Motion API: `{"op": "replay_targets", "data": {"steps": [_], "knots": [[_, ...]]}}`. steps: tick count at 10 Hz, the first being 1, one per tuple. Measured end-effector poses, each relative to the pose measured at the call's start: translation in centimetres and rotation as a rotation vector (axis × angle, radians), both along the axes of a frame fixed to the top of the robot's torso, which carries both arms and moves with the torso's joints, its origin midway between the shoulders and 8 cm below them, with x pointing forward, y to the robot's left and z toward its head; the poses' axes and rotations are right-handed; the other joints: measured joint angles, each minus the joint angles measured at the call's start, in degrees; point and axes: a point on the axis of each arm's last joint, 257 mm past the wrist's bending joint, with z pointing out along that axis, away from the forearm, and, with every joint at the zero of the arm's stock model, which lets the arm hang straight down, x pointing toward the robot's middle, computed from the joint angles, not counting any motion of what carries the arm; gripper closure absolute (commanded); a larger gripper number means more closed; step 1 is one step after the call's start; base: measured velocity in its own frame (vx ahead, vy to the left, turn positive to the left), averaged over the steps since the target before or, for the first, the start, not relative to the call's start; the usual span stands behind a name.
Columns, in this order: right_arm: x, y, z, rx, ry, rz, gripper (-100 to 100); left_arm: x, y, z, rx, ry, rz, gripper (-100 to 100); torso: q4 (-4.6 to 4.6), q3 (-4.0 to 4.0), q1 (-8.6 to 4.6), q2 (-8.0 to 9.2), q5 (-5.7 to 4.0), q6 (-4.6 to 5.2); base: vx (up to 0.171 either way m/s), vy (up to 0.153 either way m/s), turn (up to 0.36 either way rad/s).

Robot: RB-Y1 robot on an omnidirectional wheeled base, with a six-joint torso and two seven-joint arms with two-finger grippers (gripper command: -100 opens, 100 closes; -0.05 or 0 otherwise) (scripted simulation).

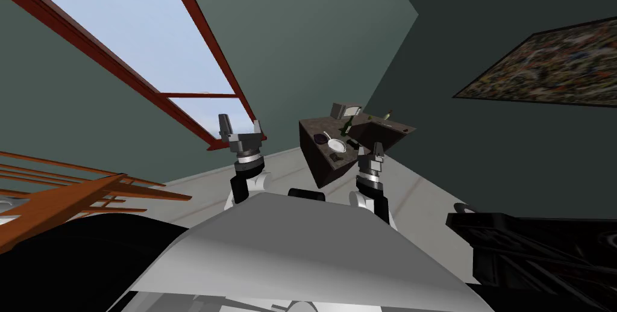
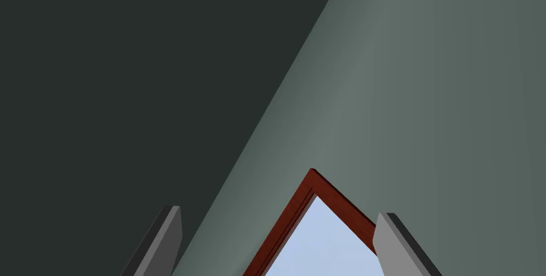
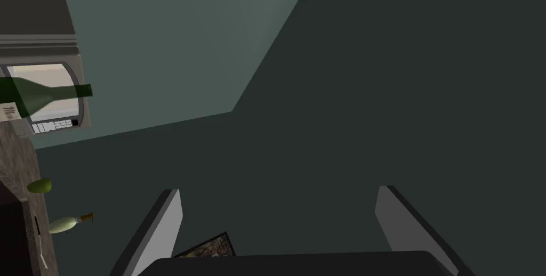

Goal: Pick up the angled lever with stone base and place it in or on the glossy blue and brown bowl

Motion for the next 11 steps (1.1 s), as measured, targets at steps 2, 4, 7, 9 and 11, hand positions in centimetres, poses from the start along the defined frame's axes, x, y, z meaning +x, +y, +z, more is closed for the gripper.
{"op": "replay_targets", "data": {"steps": [2, 4, 7, 9, 11], "knots": [[0.4, 0.9, -0.2, 0.008, -0.003, 0.049, -100, 0.0, 0.0, 0.0, 0.000, 0.000, 0.000, 0, 0.08, 0.22, -0.59, 0.40, -0.12, -0.01, -0.135, -0.160, 0.153], [0.9, 1.8, -0.8, 0.031, -0.004, 0.093, -100, 0.0, 0.0, 0.0, 0.000, 0.000, 0.000, 0, 0.12, 0.31, -0.65, 0.54, -0.15, 0.00, -0.164, -0.179, 0.146], [1.8, 3.0, -1.9, 0.095, 0.000, 0.167, -100, 0.0, 0.0, 0.0, 0.000, 0.000, 0.000, 0, 0.13, 0.32, -0.76, 0.54, -0.18, 0.00, -0.159, -0.178, 0.157], [2.4, 4.0, -2.9, 0.155, 0.007, 0.222, -100, 0.0, 0.0, 0.0, 0.000, 0.000, 0.000, 0, 0.14, 0.35, -0.79, 0.60, -0.18, 0.00, -0.192, -0.205, 0.187], [3.1, 5.0, -4.2, 0.228, 0.020, 0.282, -100, 0.0, 0.0, 0.0, 0.000, 0.000, 0.000, 0, 0.16, 0.40, -0.83, 0.68, -0.20, 0.01, -0.192, -0.184, 0.187]]}}
